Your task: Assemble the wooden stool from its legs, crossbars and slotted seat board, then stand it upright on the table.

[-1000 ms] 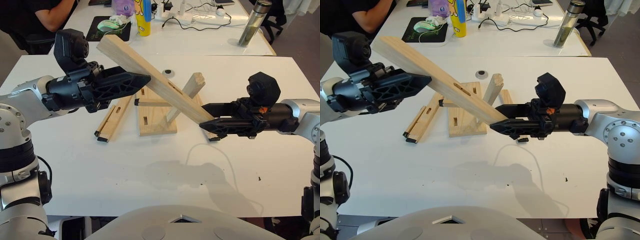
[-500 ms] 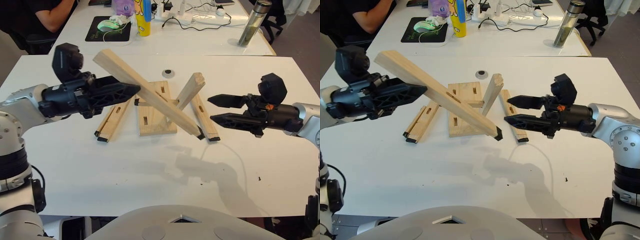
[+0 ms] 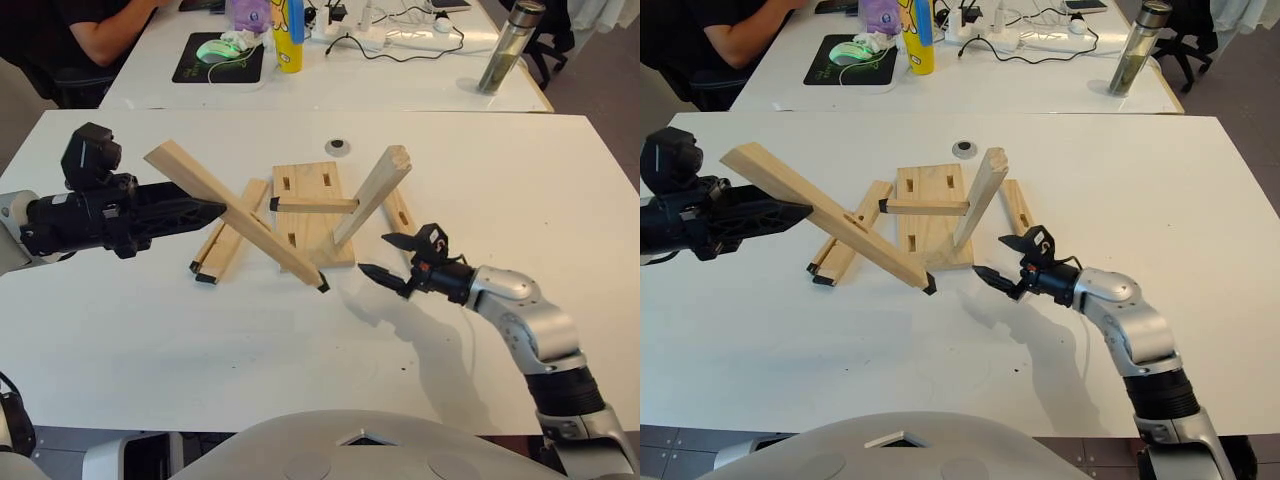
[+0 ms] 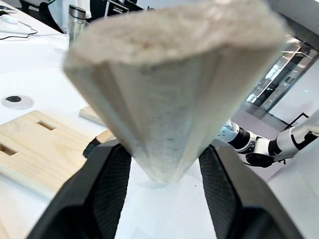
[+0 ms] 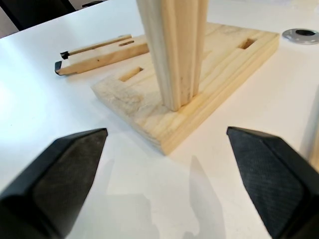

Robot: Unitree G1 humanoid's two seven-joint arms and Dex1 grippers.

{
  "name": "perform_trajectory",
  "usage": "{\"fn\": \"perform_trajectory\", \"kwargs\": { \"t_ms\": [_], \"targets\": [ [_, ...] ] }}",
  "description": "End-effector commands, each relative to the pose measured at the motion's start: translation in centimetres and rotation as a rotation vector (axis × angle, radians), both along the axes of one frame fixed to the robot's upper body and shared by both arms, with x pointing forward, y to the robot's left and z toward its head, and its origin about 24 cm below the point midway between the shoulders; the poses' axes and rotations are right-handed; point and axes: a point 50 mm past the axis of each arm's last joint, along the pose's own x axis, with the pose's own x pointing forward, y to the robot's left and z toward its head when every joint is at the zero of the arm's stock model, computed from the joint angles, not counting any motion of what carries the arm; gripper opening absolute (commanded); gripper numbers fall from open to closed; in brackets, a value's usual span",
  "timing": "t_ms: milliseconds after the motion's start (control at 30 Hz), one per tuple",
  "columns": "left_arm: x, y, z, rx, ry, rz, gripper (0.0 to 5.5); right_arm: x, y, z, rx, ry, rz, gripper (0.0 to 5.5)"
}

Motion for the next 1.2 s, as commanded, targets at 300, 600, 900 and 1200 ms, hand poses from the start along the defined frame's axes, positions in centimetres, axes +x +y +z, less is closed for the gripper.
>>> {"fn": "perform_trajectory", "kwargs": {
  "t_ms": [300,600,900,1200],
  "targets": [
    [1.5,1.5,-2.8,-0.055,0.043,0.091,2.07,2.1,3.0,-2.6,-0.059,-0.055,-0.136,4.44],
    [1.4,1.9,-3.3,-0.027,0.018,0.127,2.07,4.5,-0.6,-0.4,-0.176,-0.195,-0.244,4.44],
    [2.3,2.0,-3.6,0.014,-0.069,0.249,2.07,2.5,-0.8,-0.7,-0.036,-0.067,-0.222,4.06],
    [3.6,3.2,-2.6,0.035,-0.157,0.356,2.07,-0.9,2.8,-0.1,0.236,0.085,-0.095,2.57]
  ]
}}
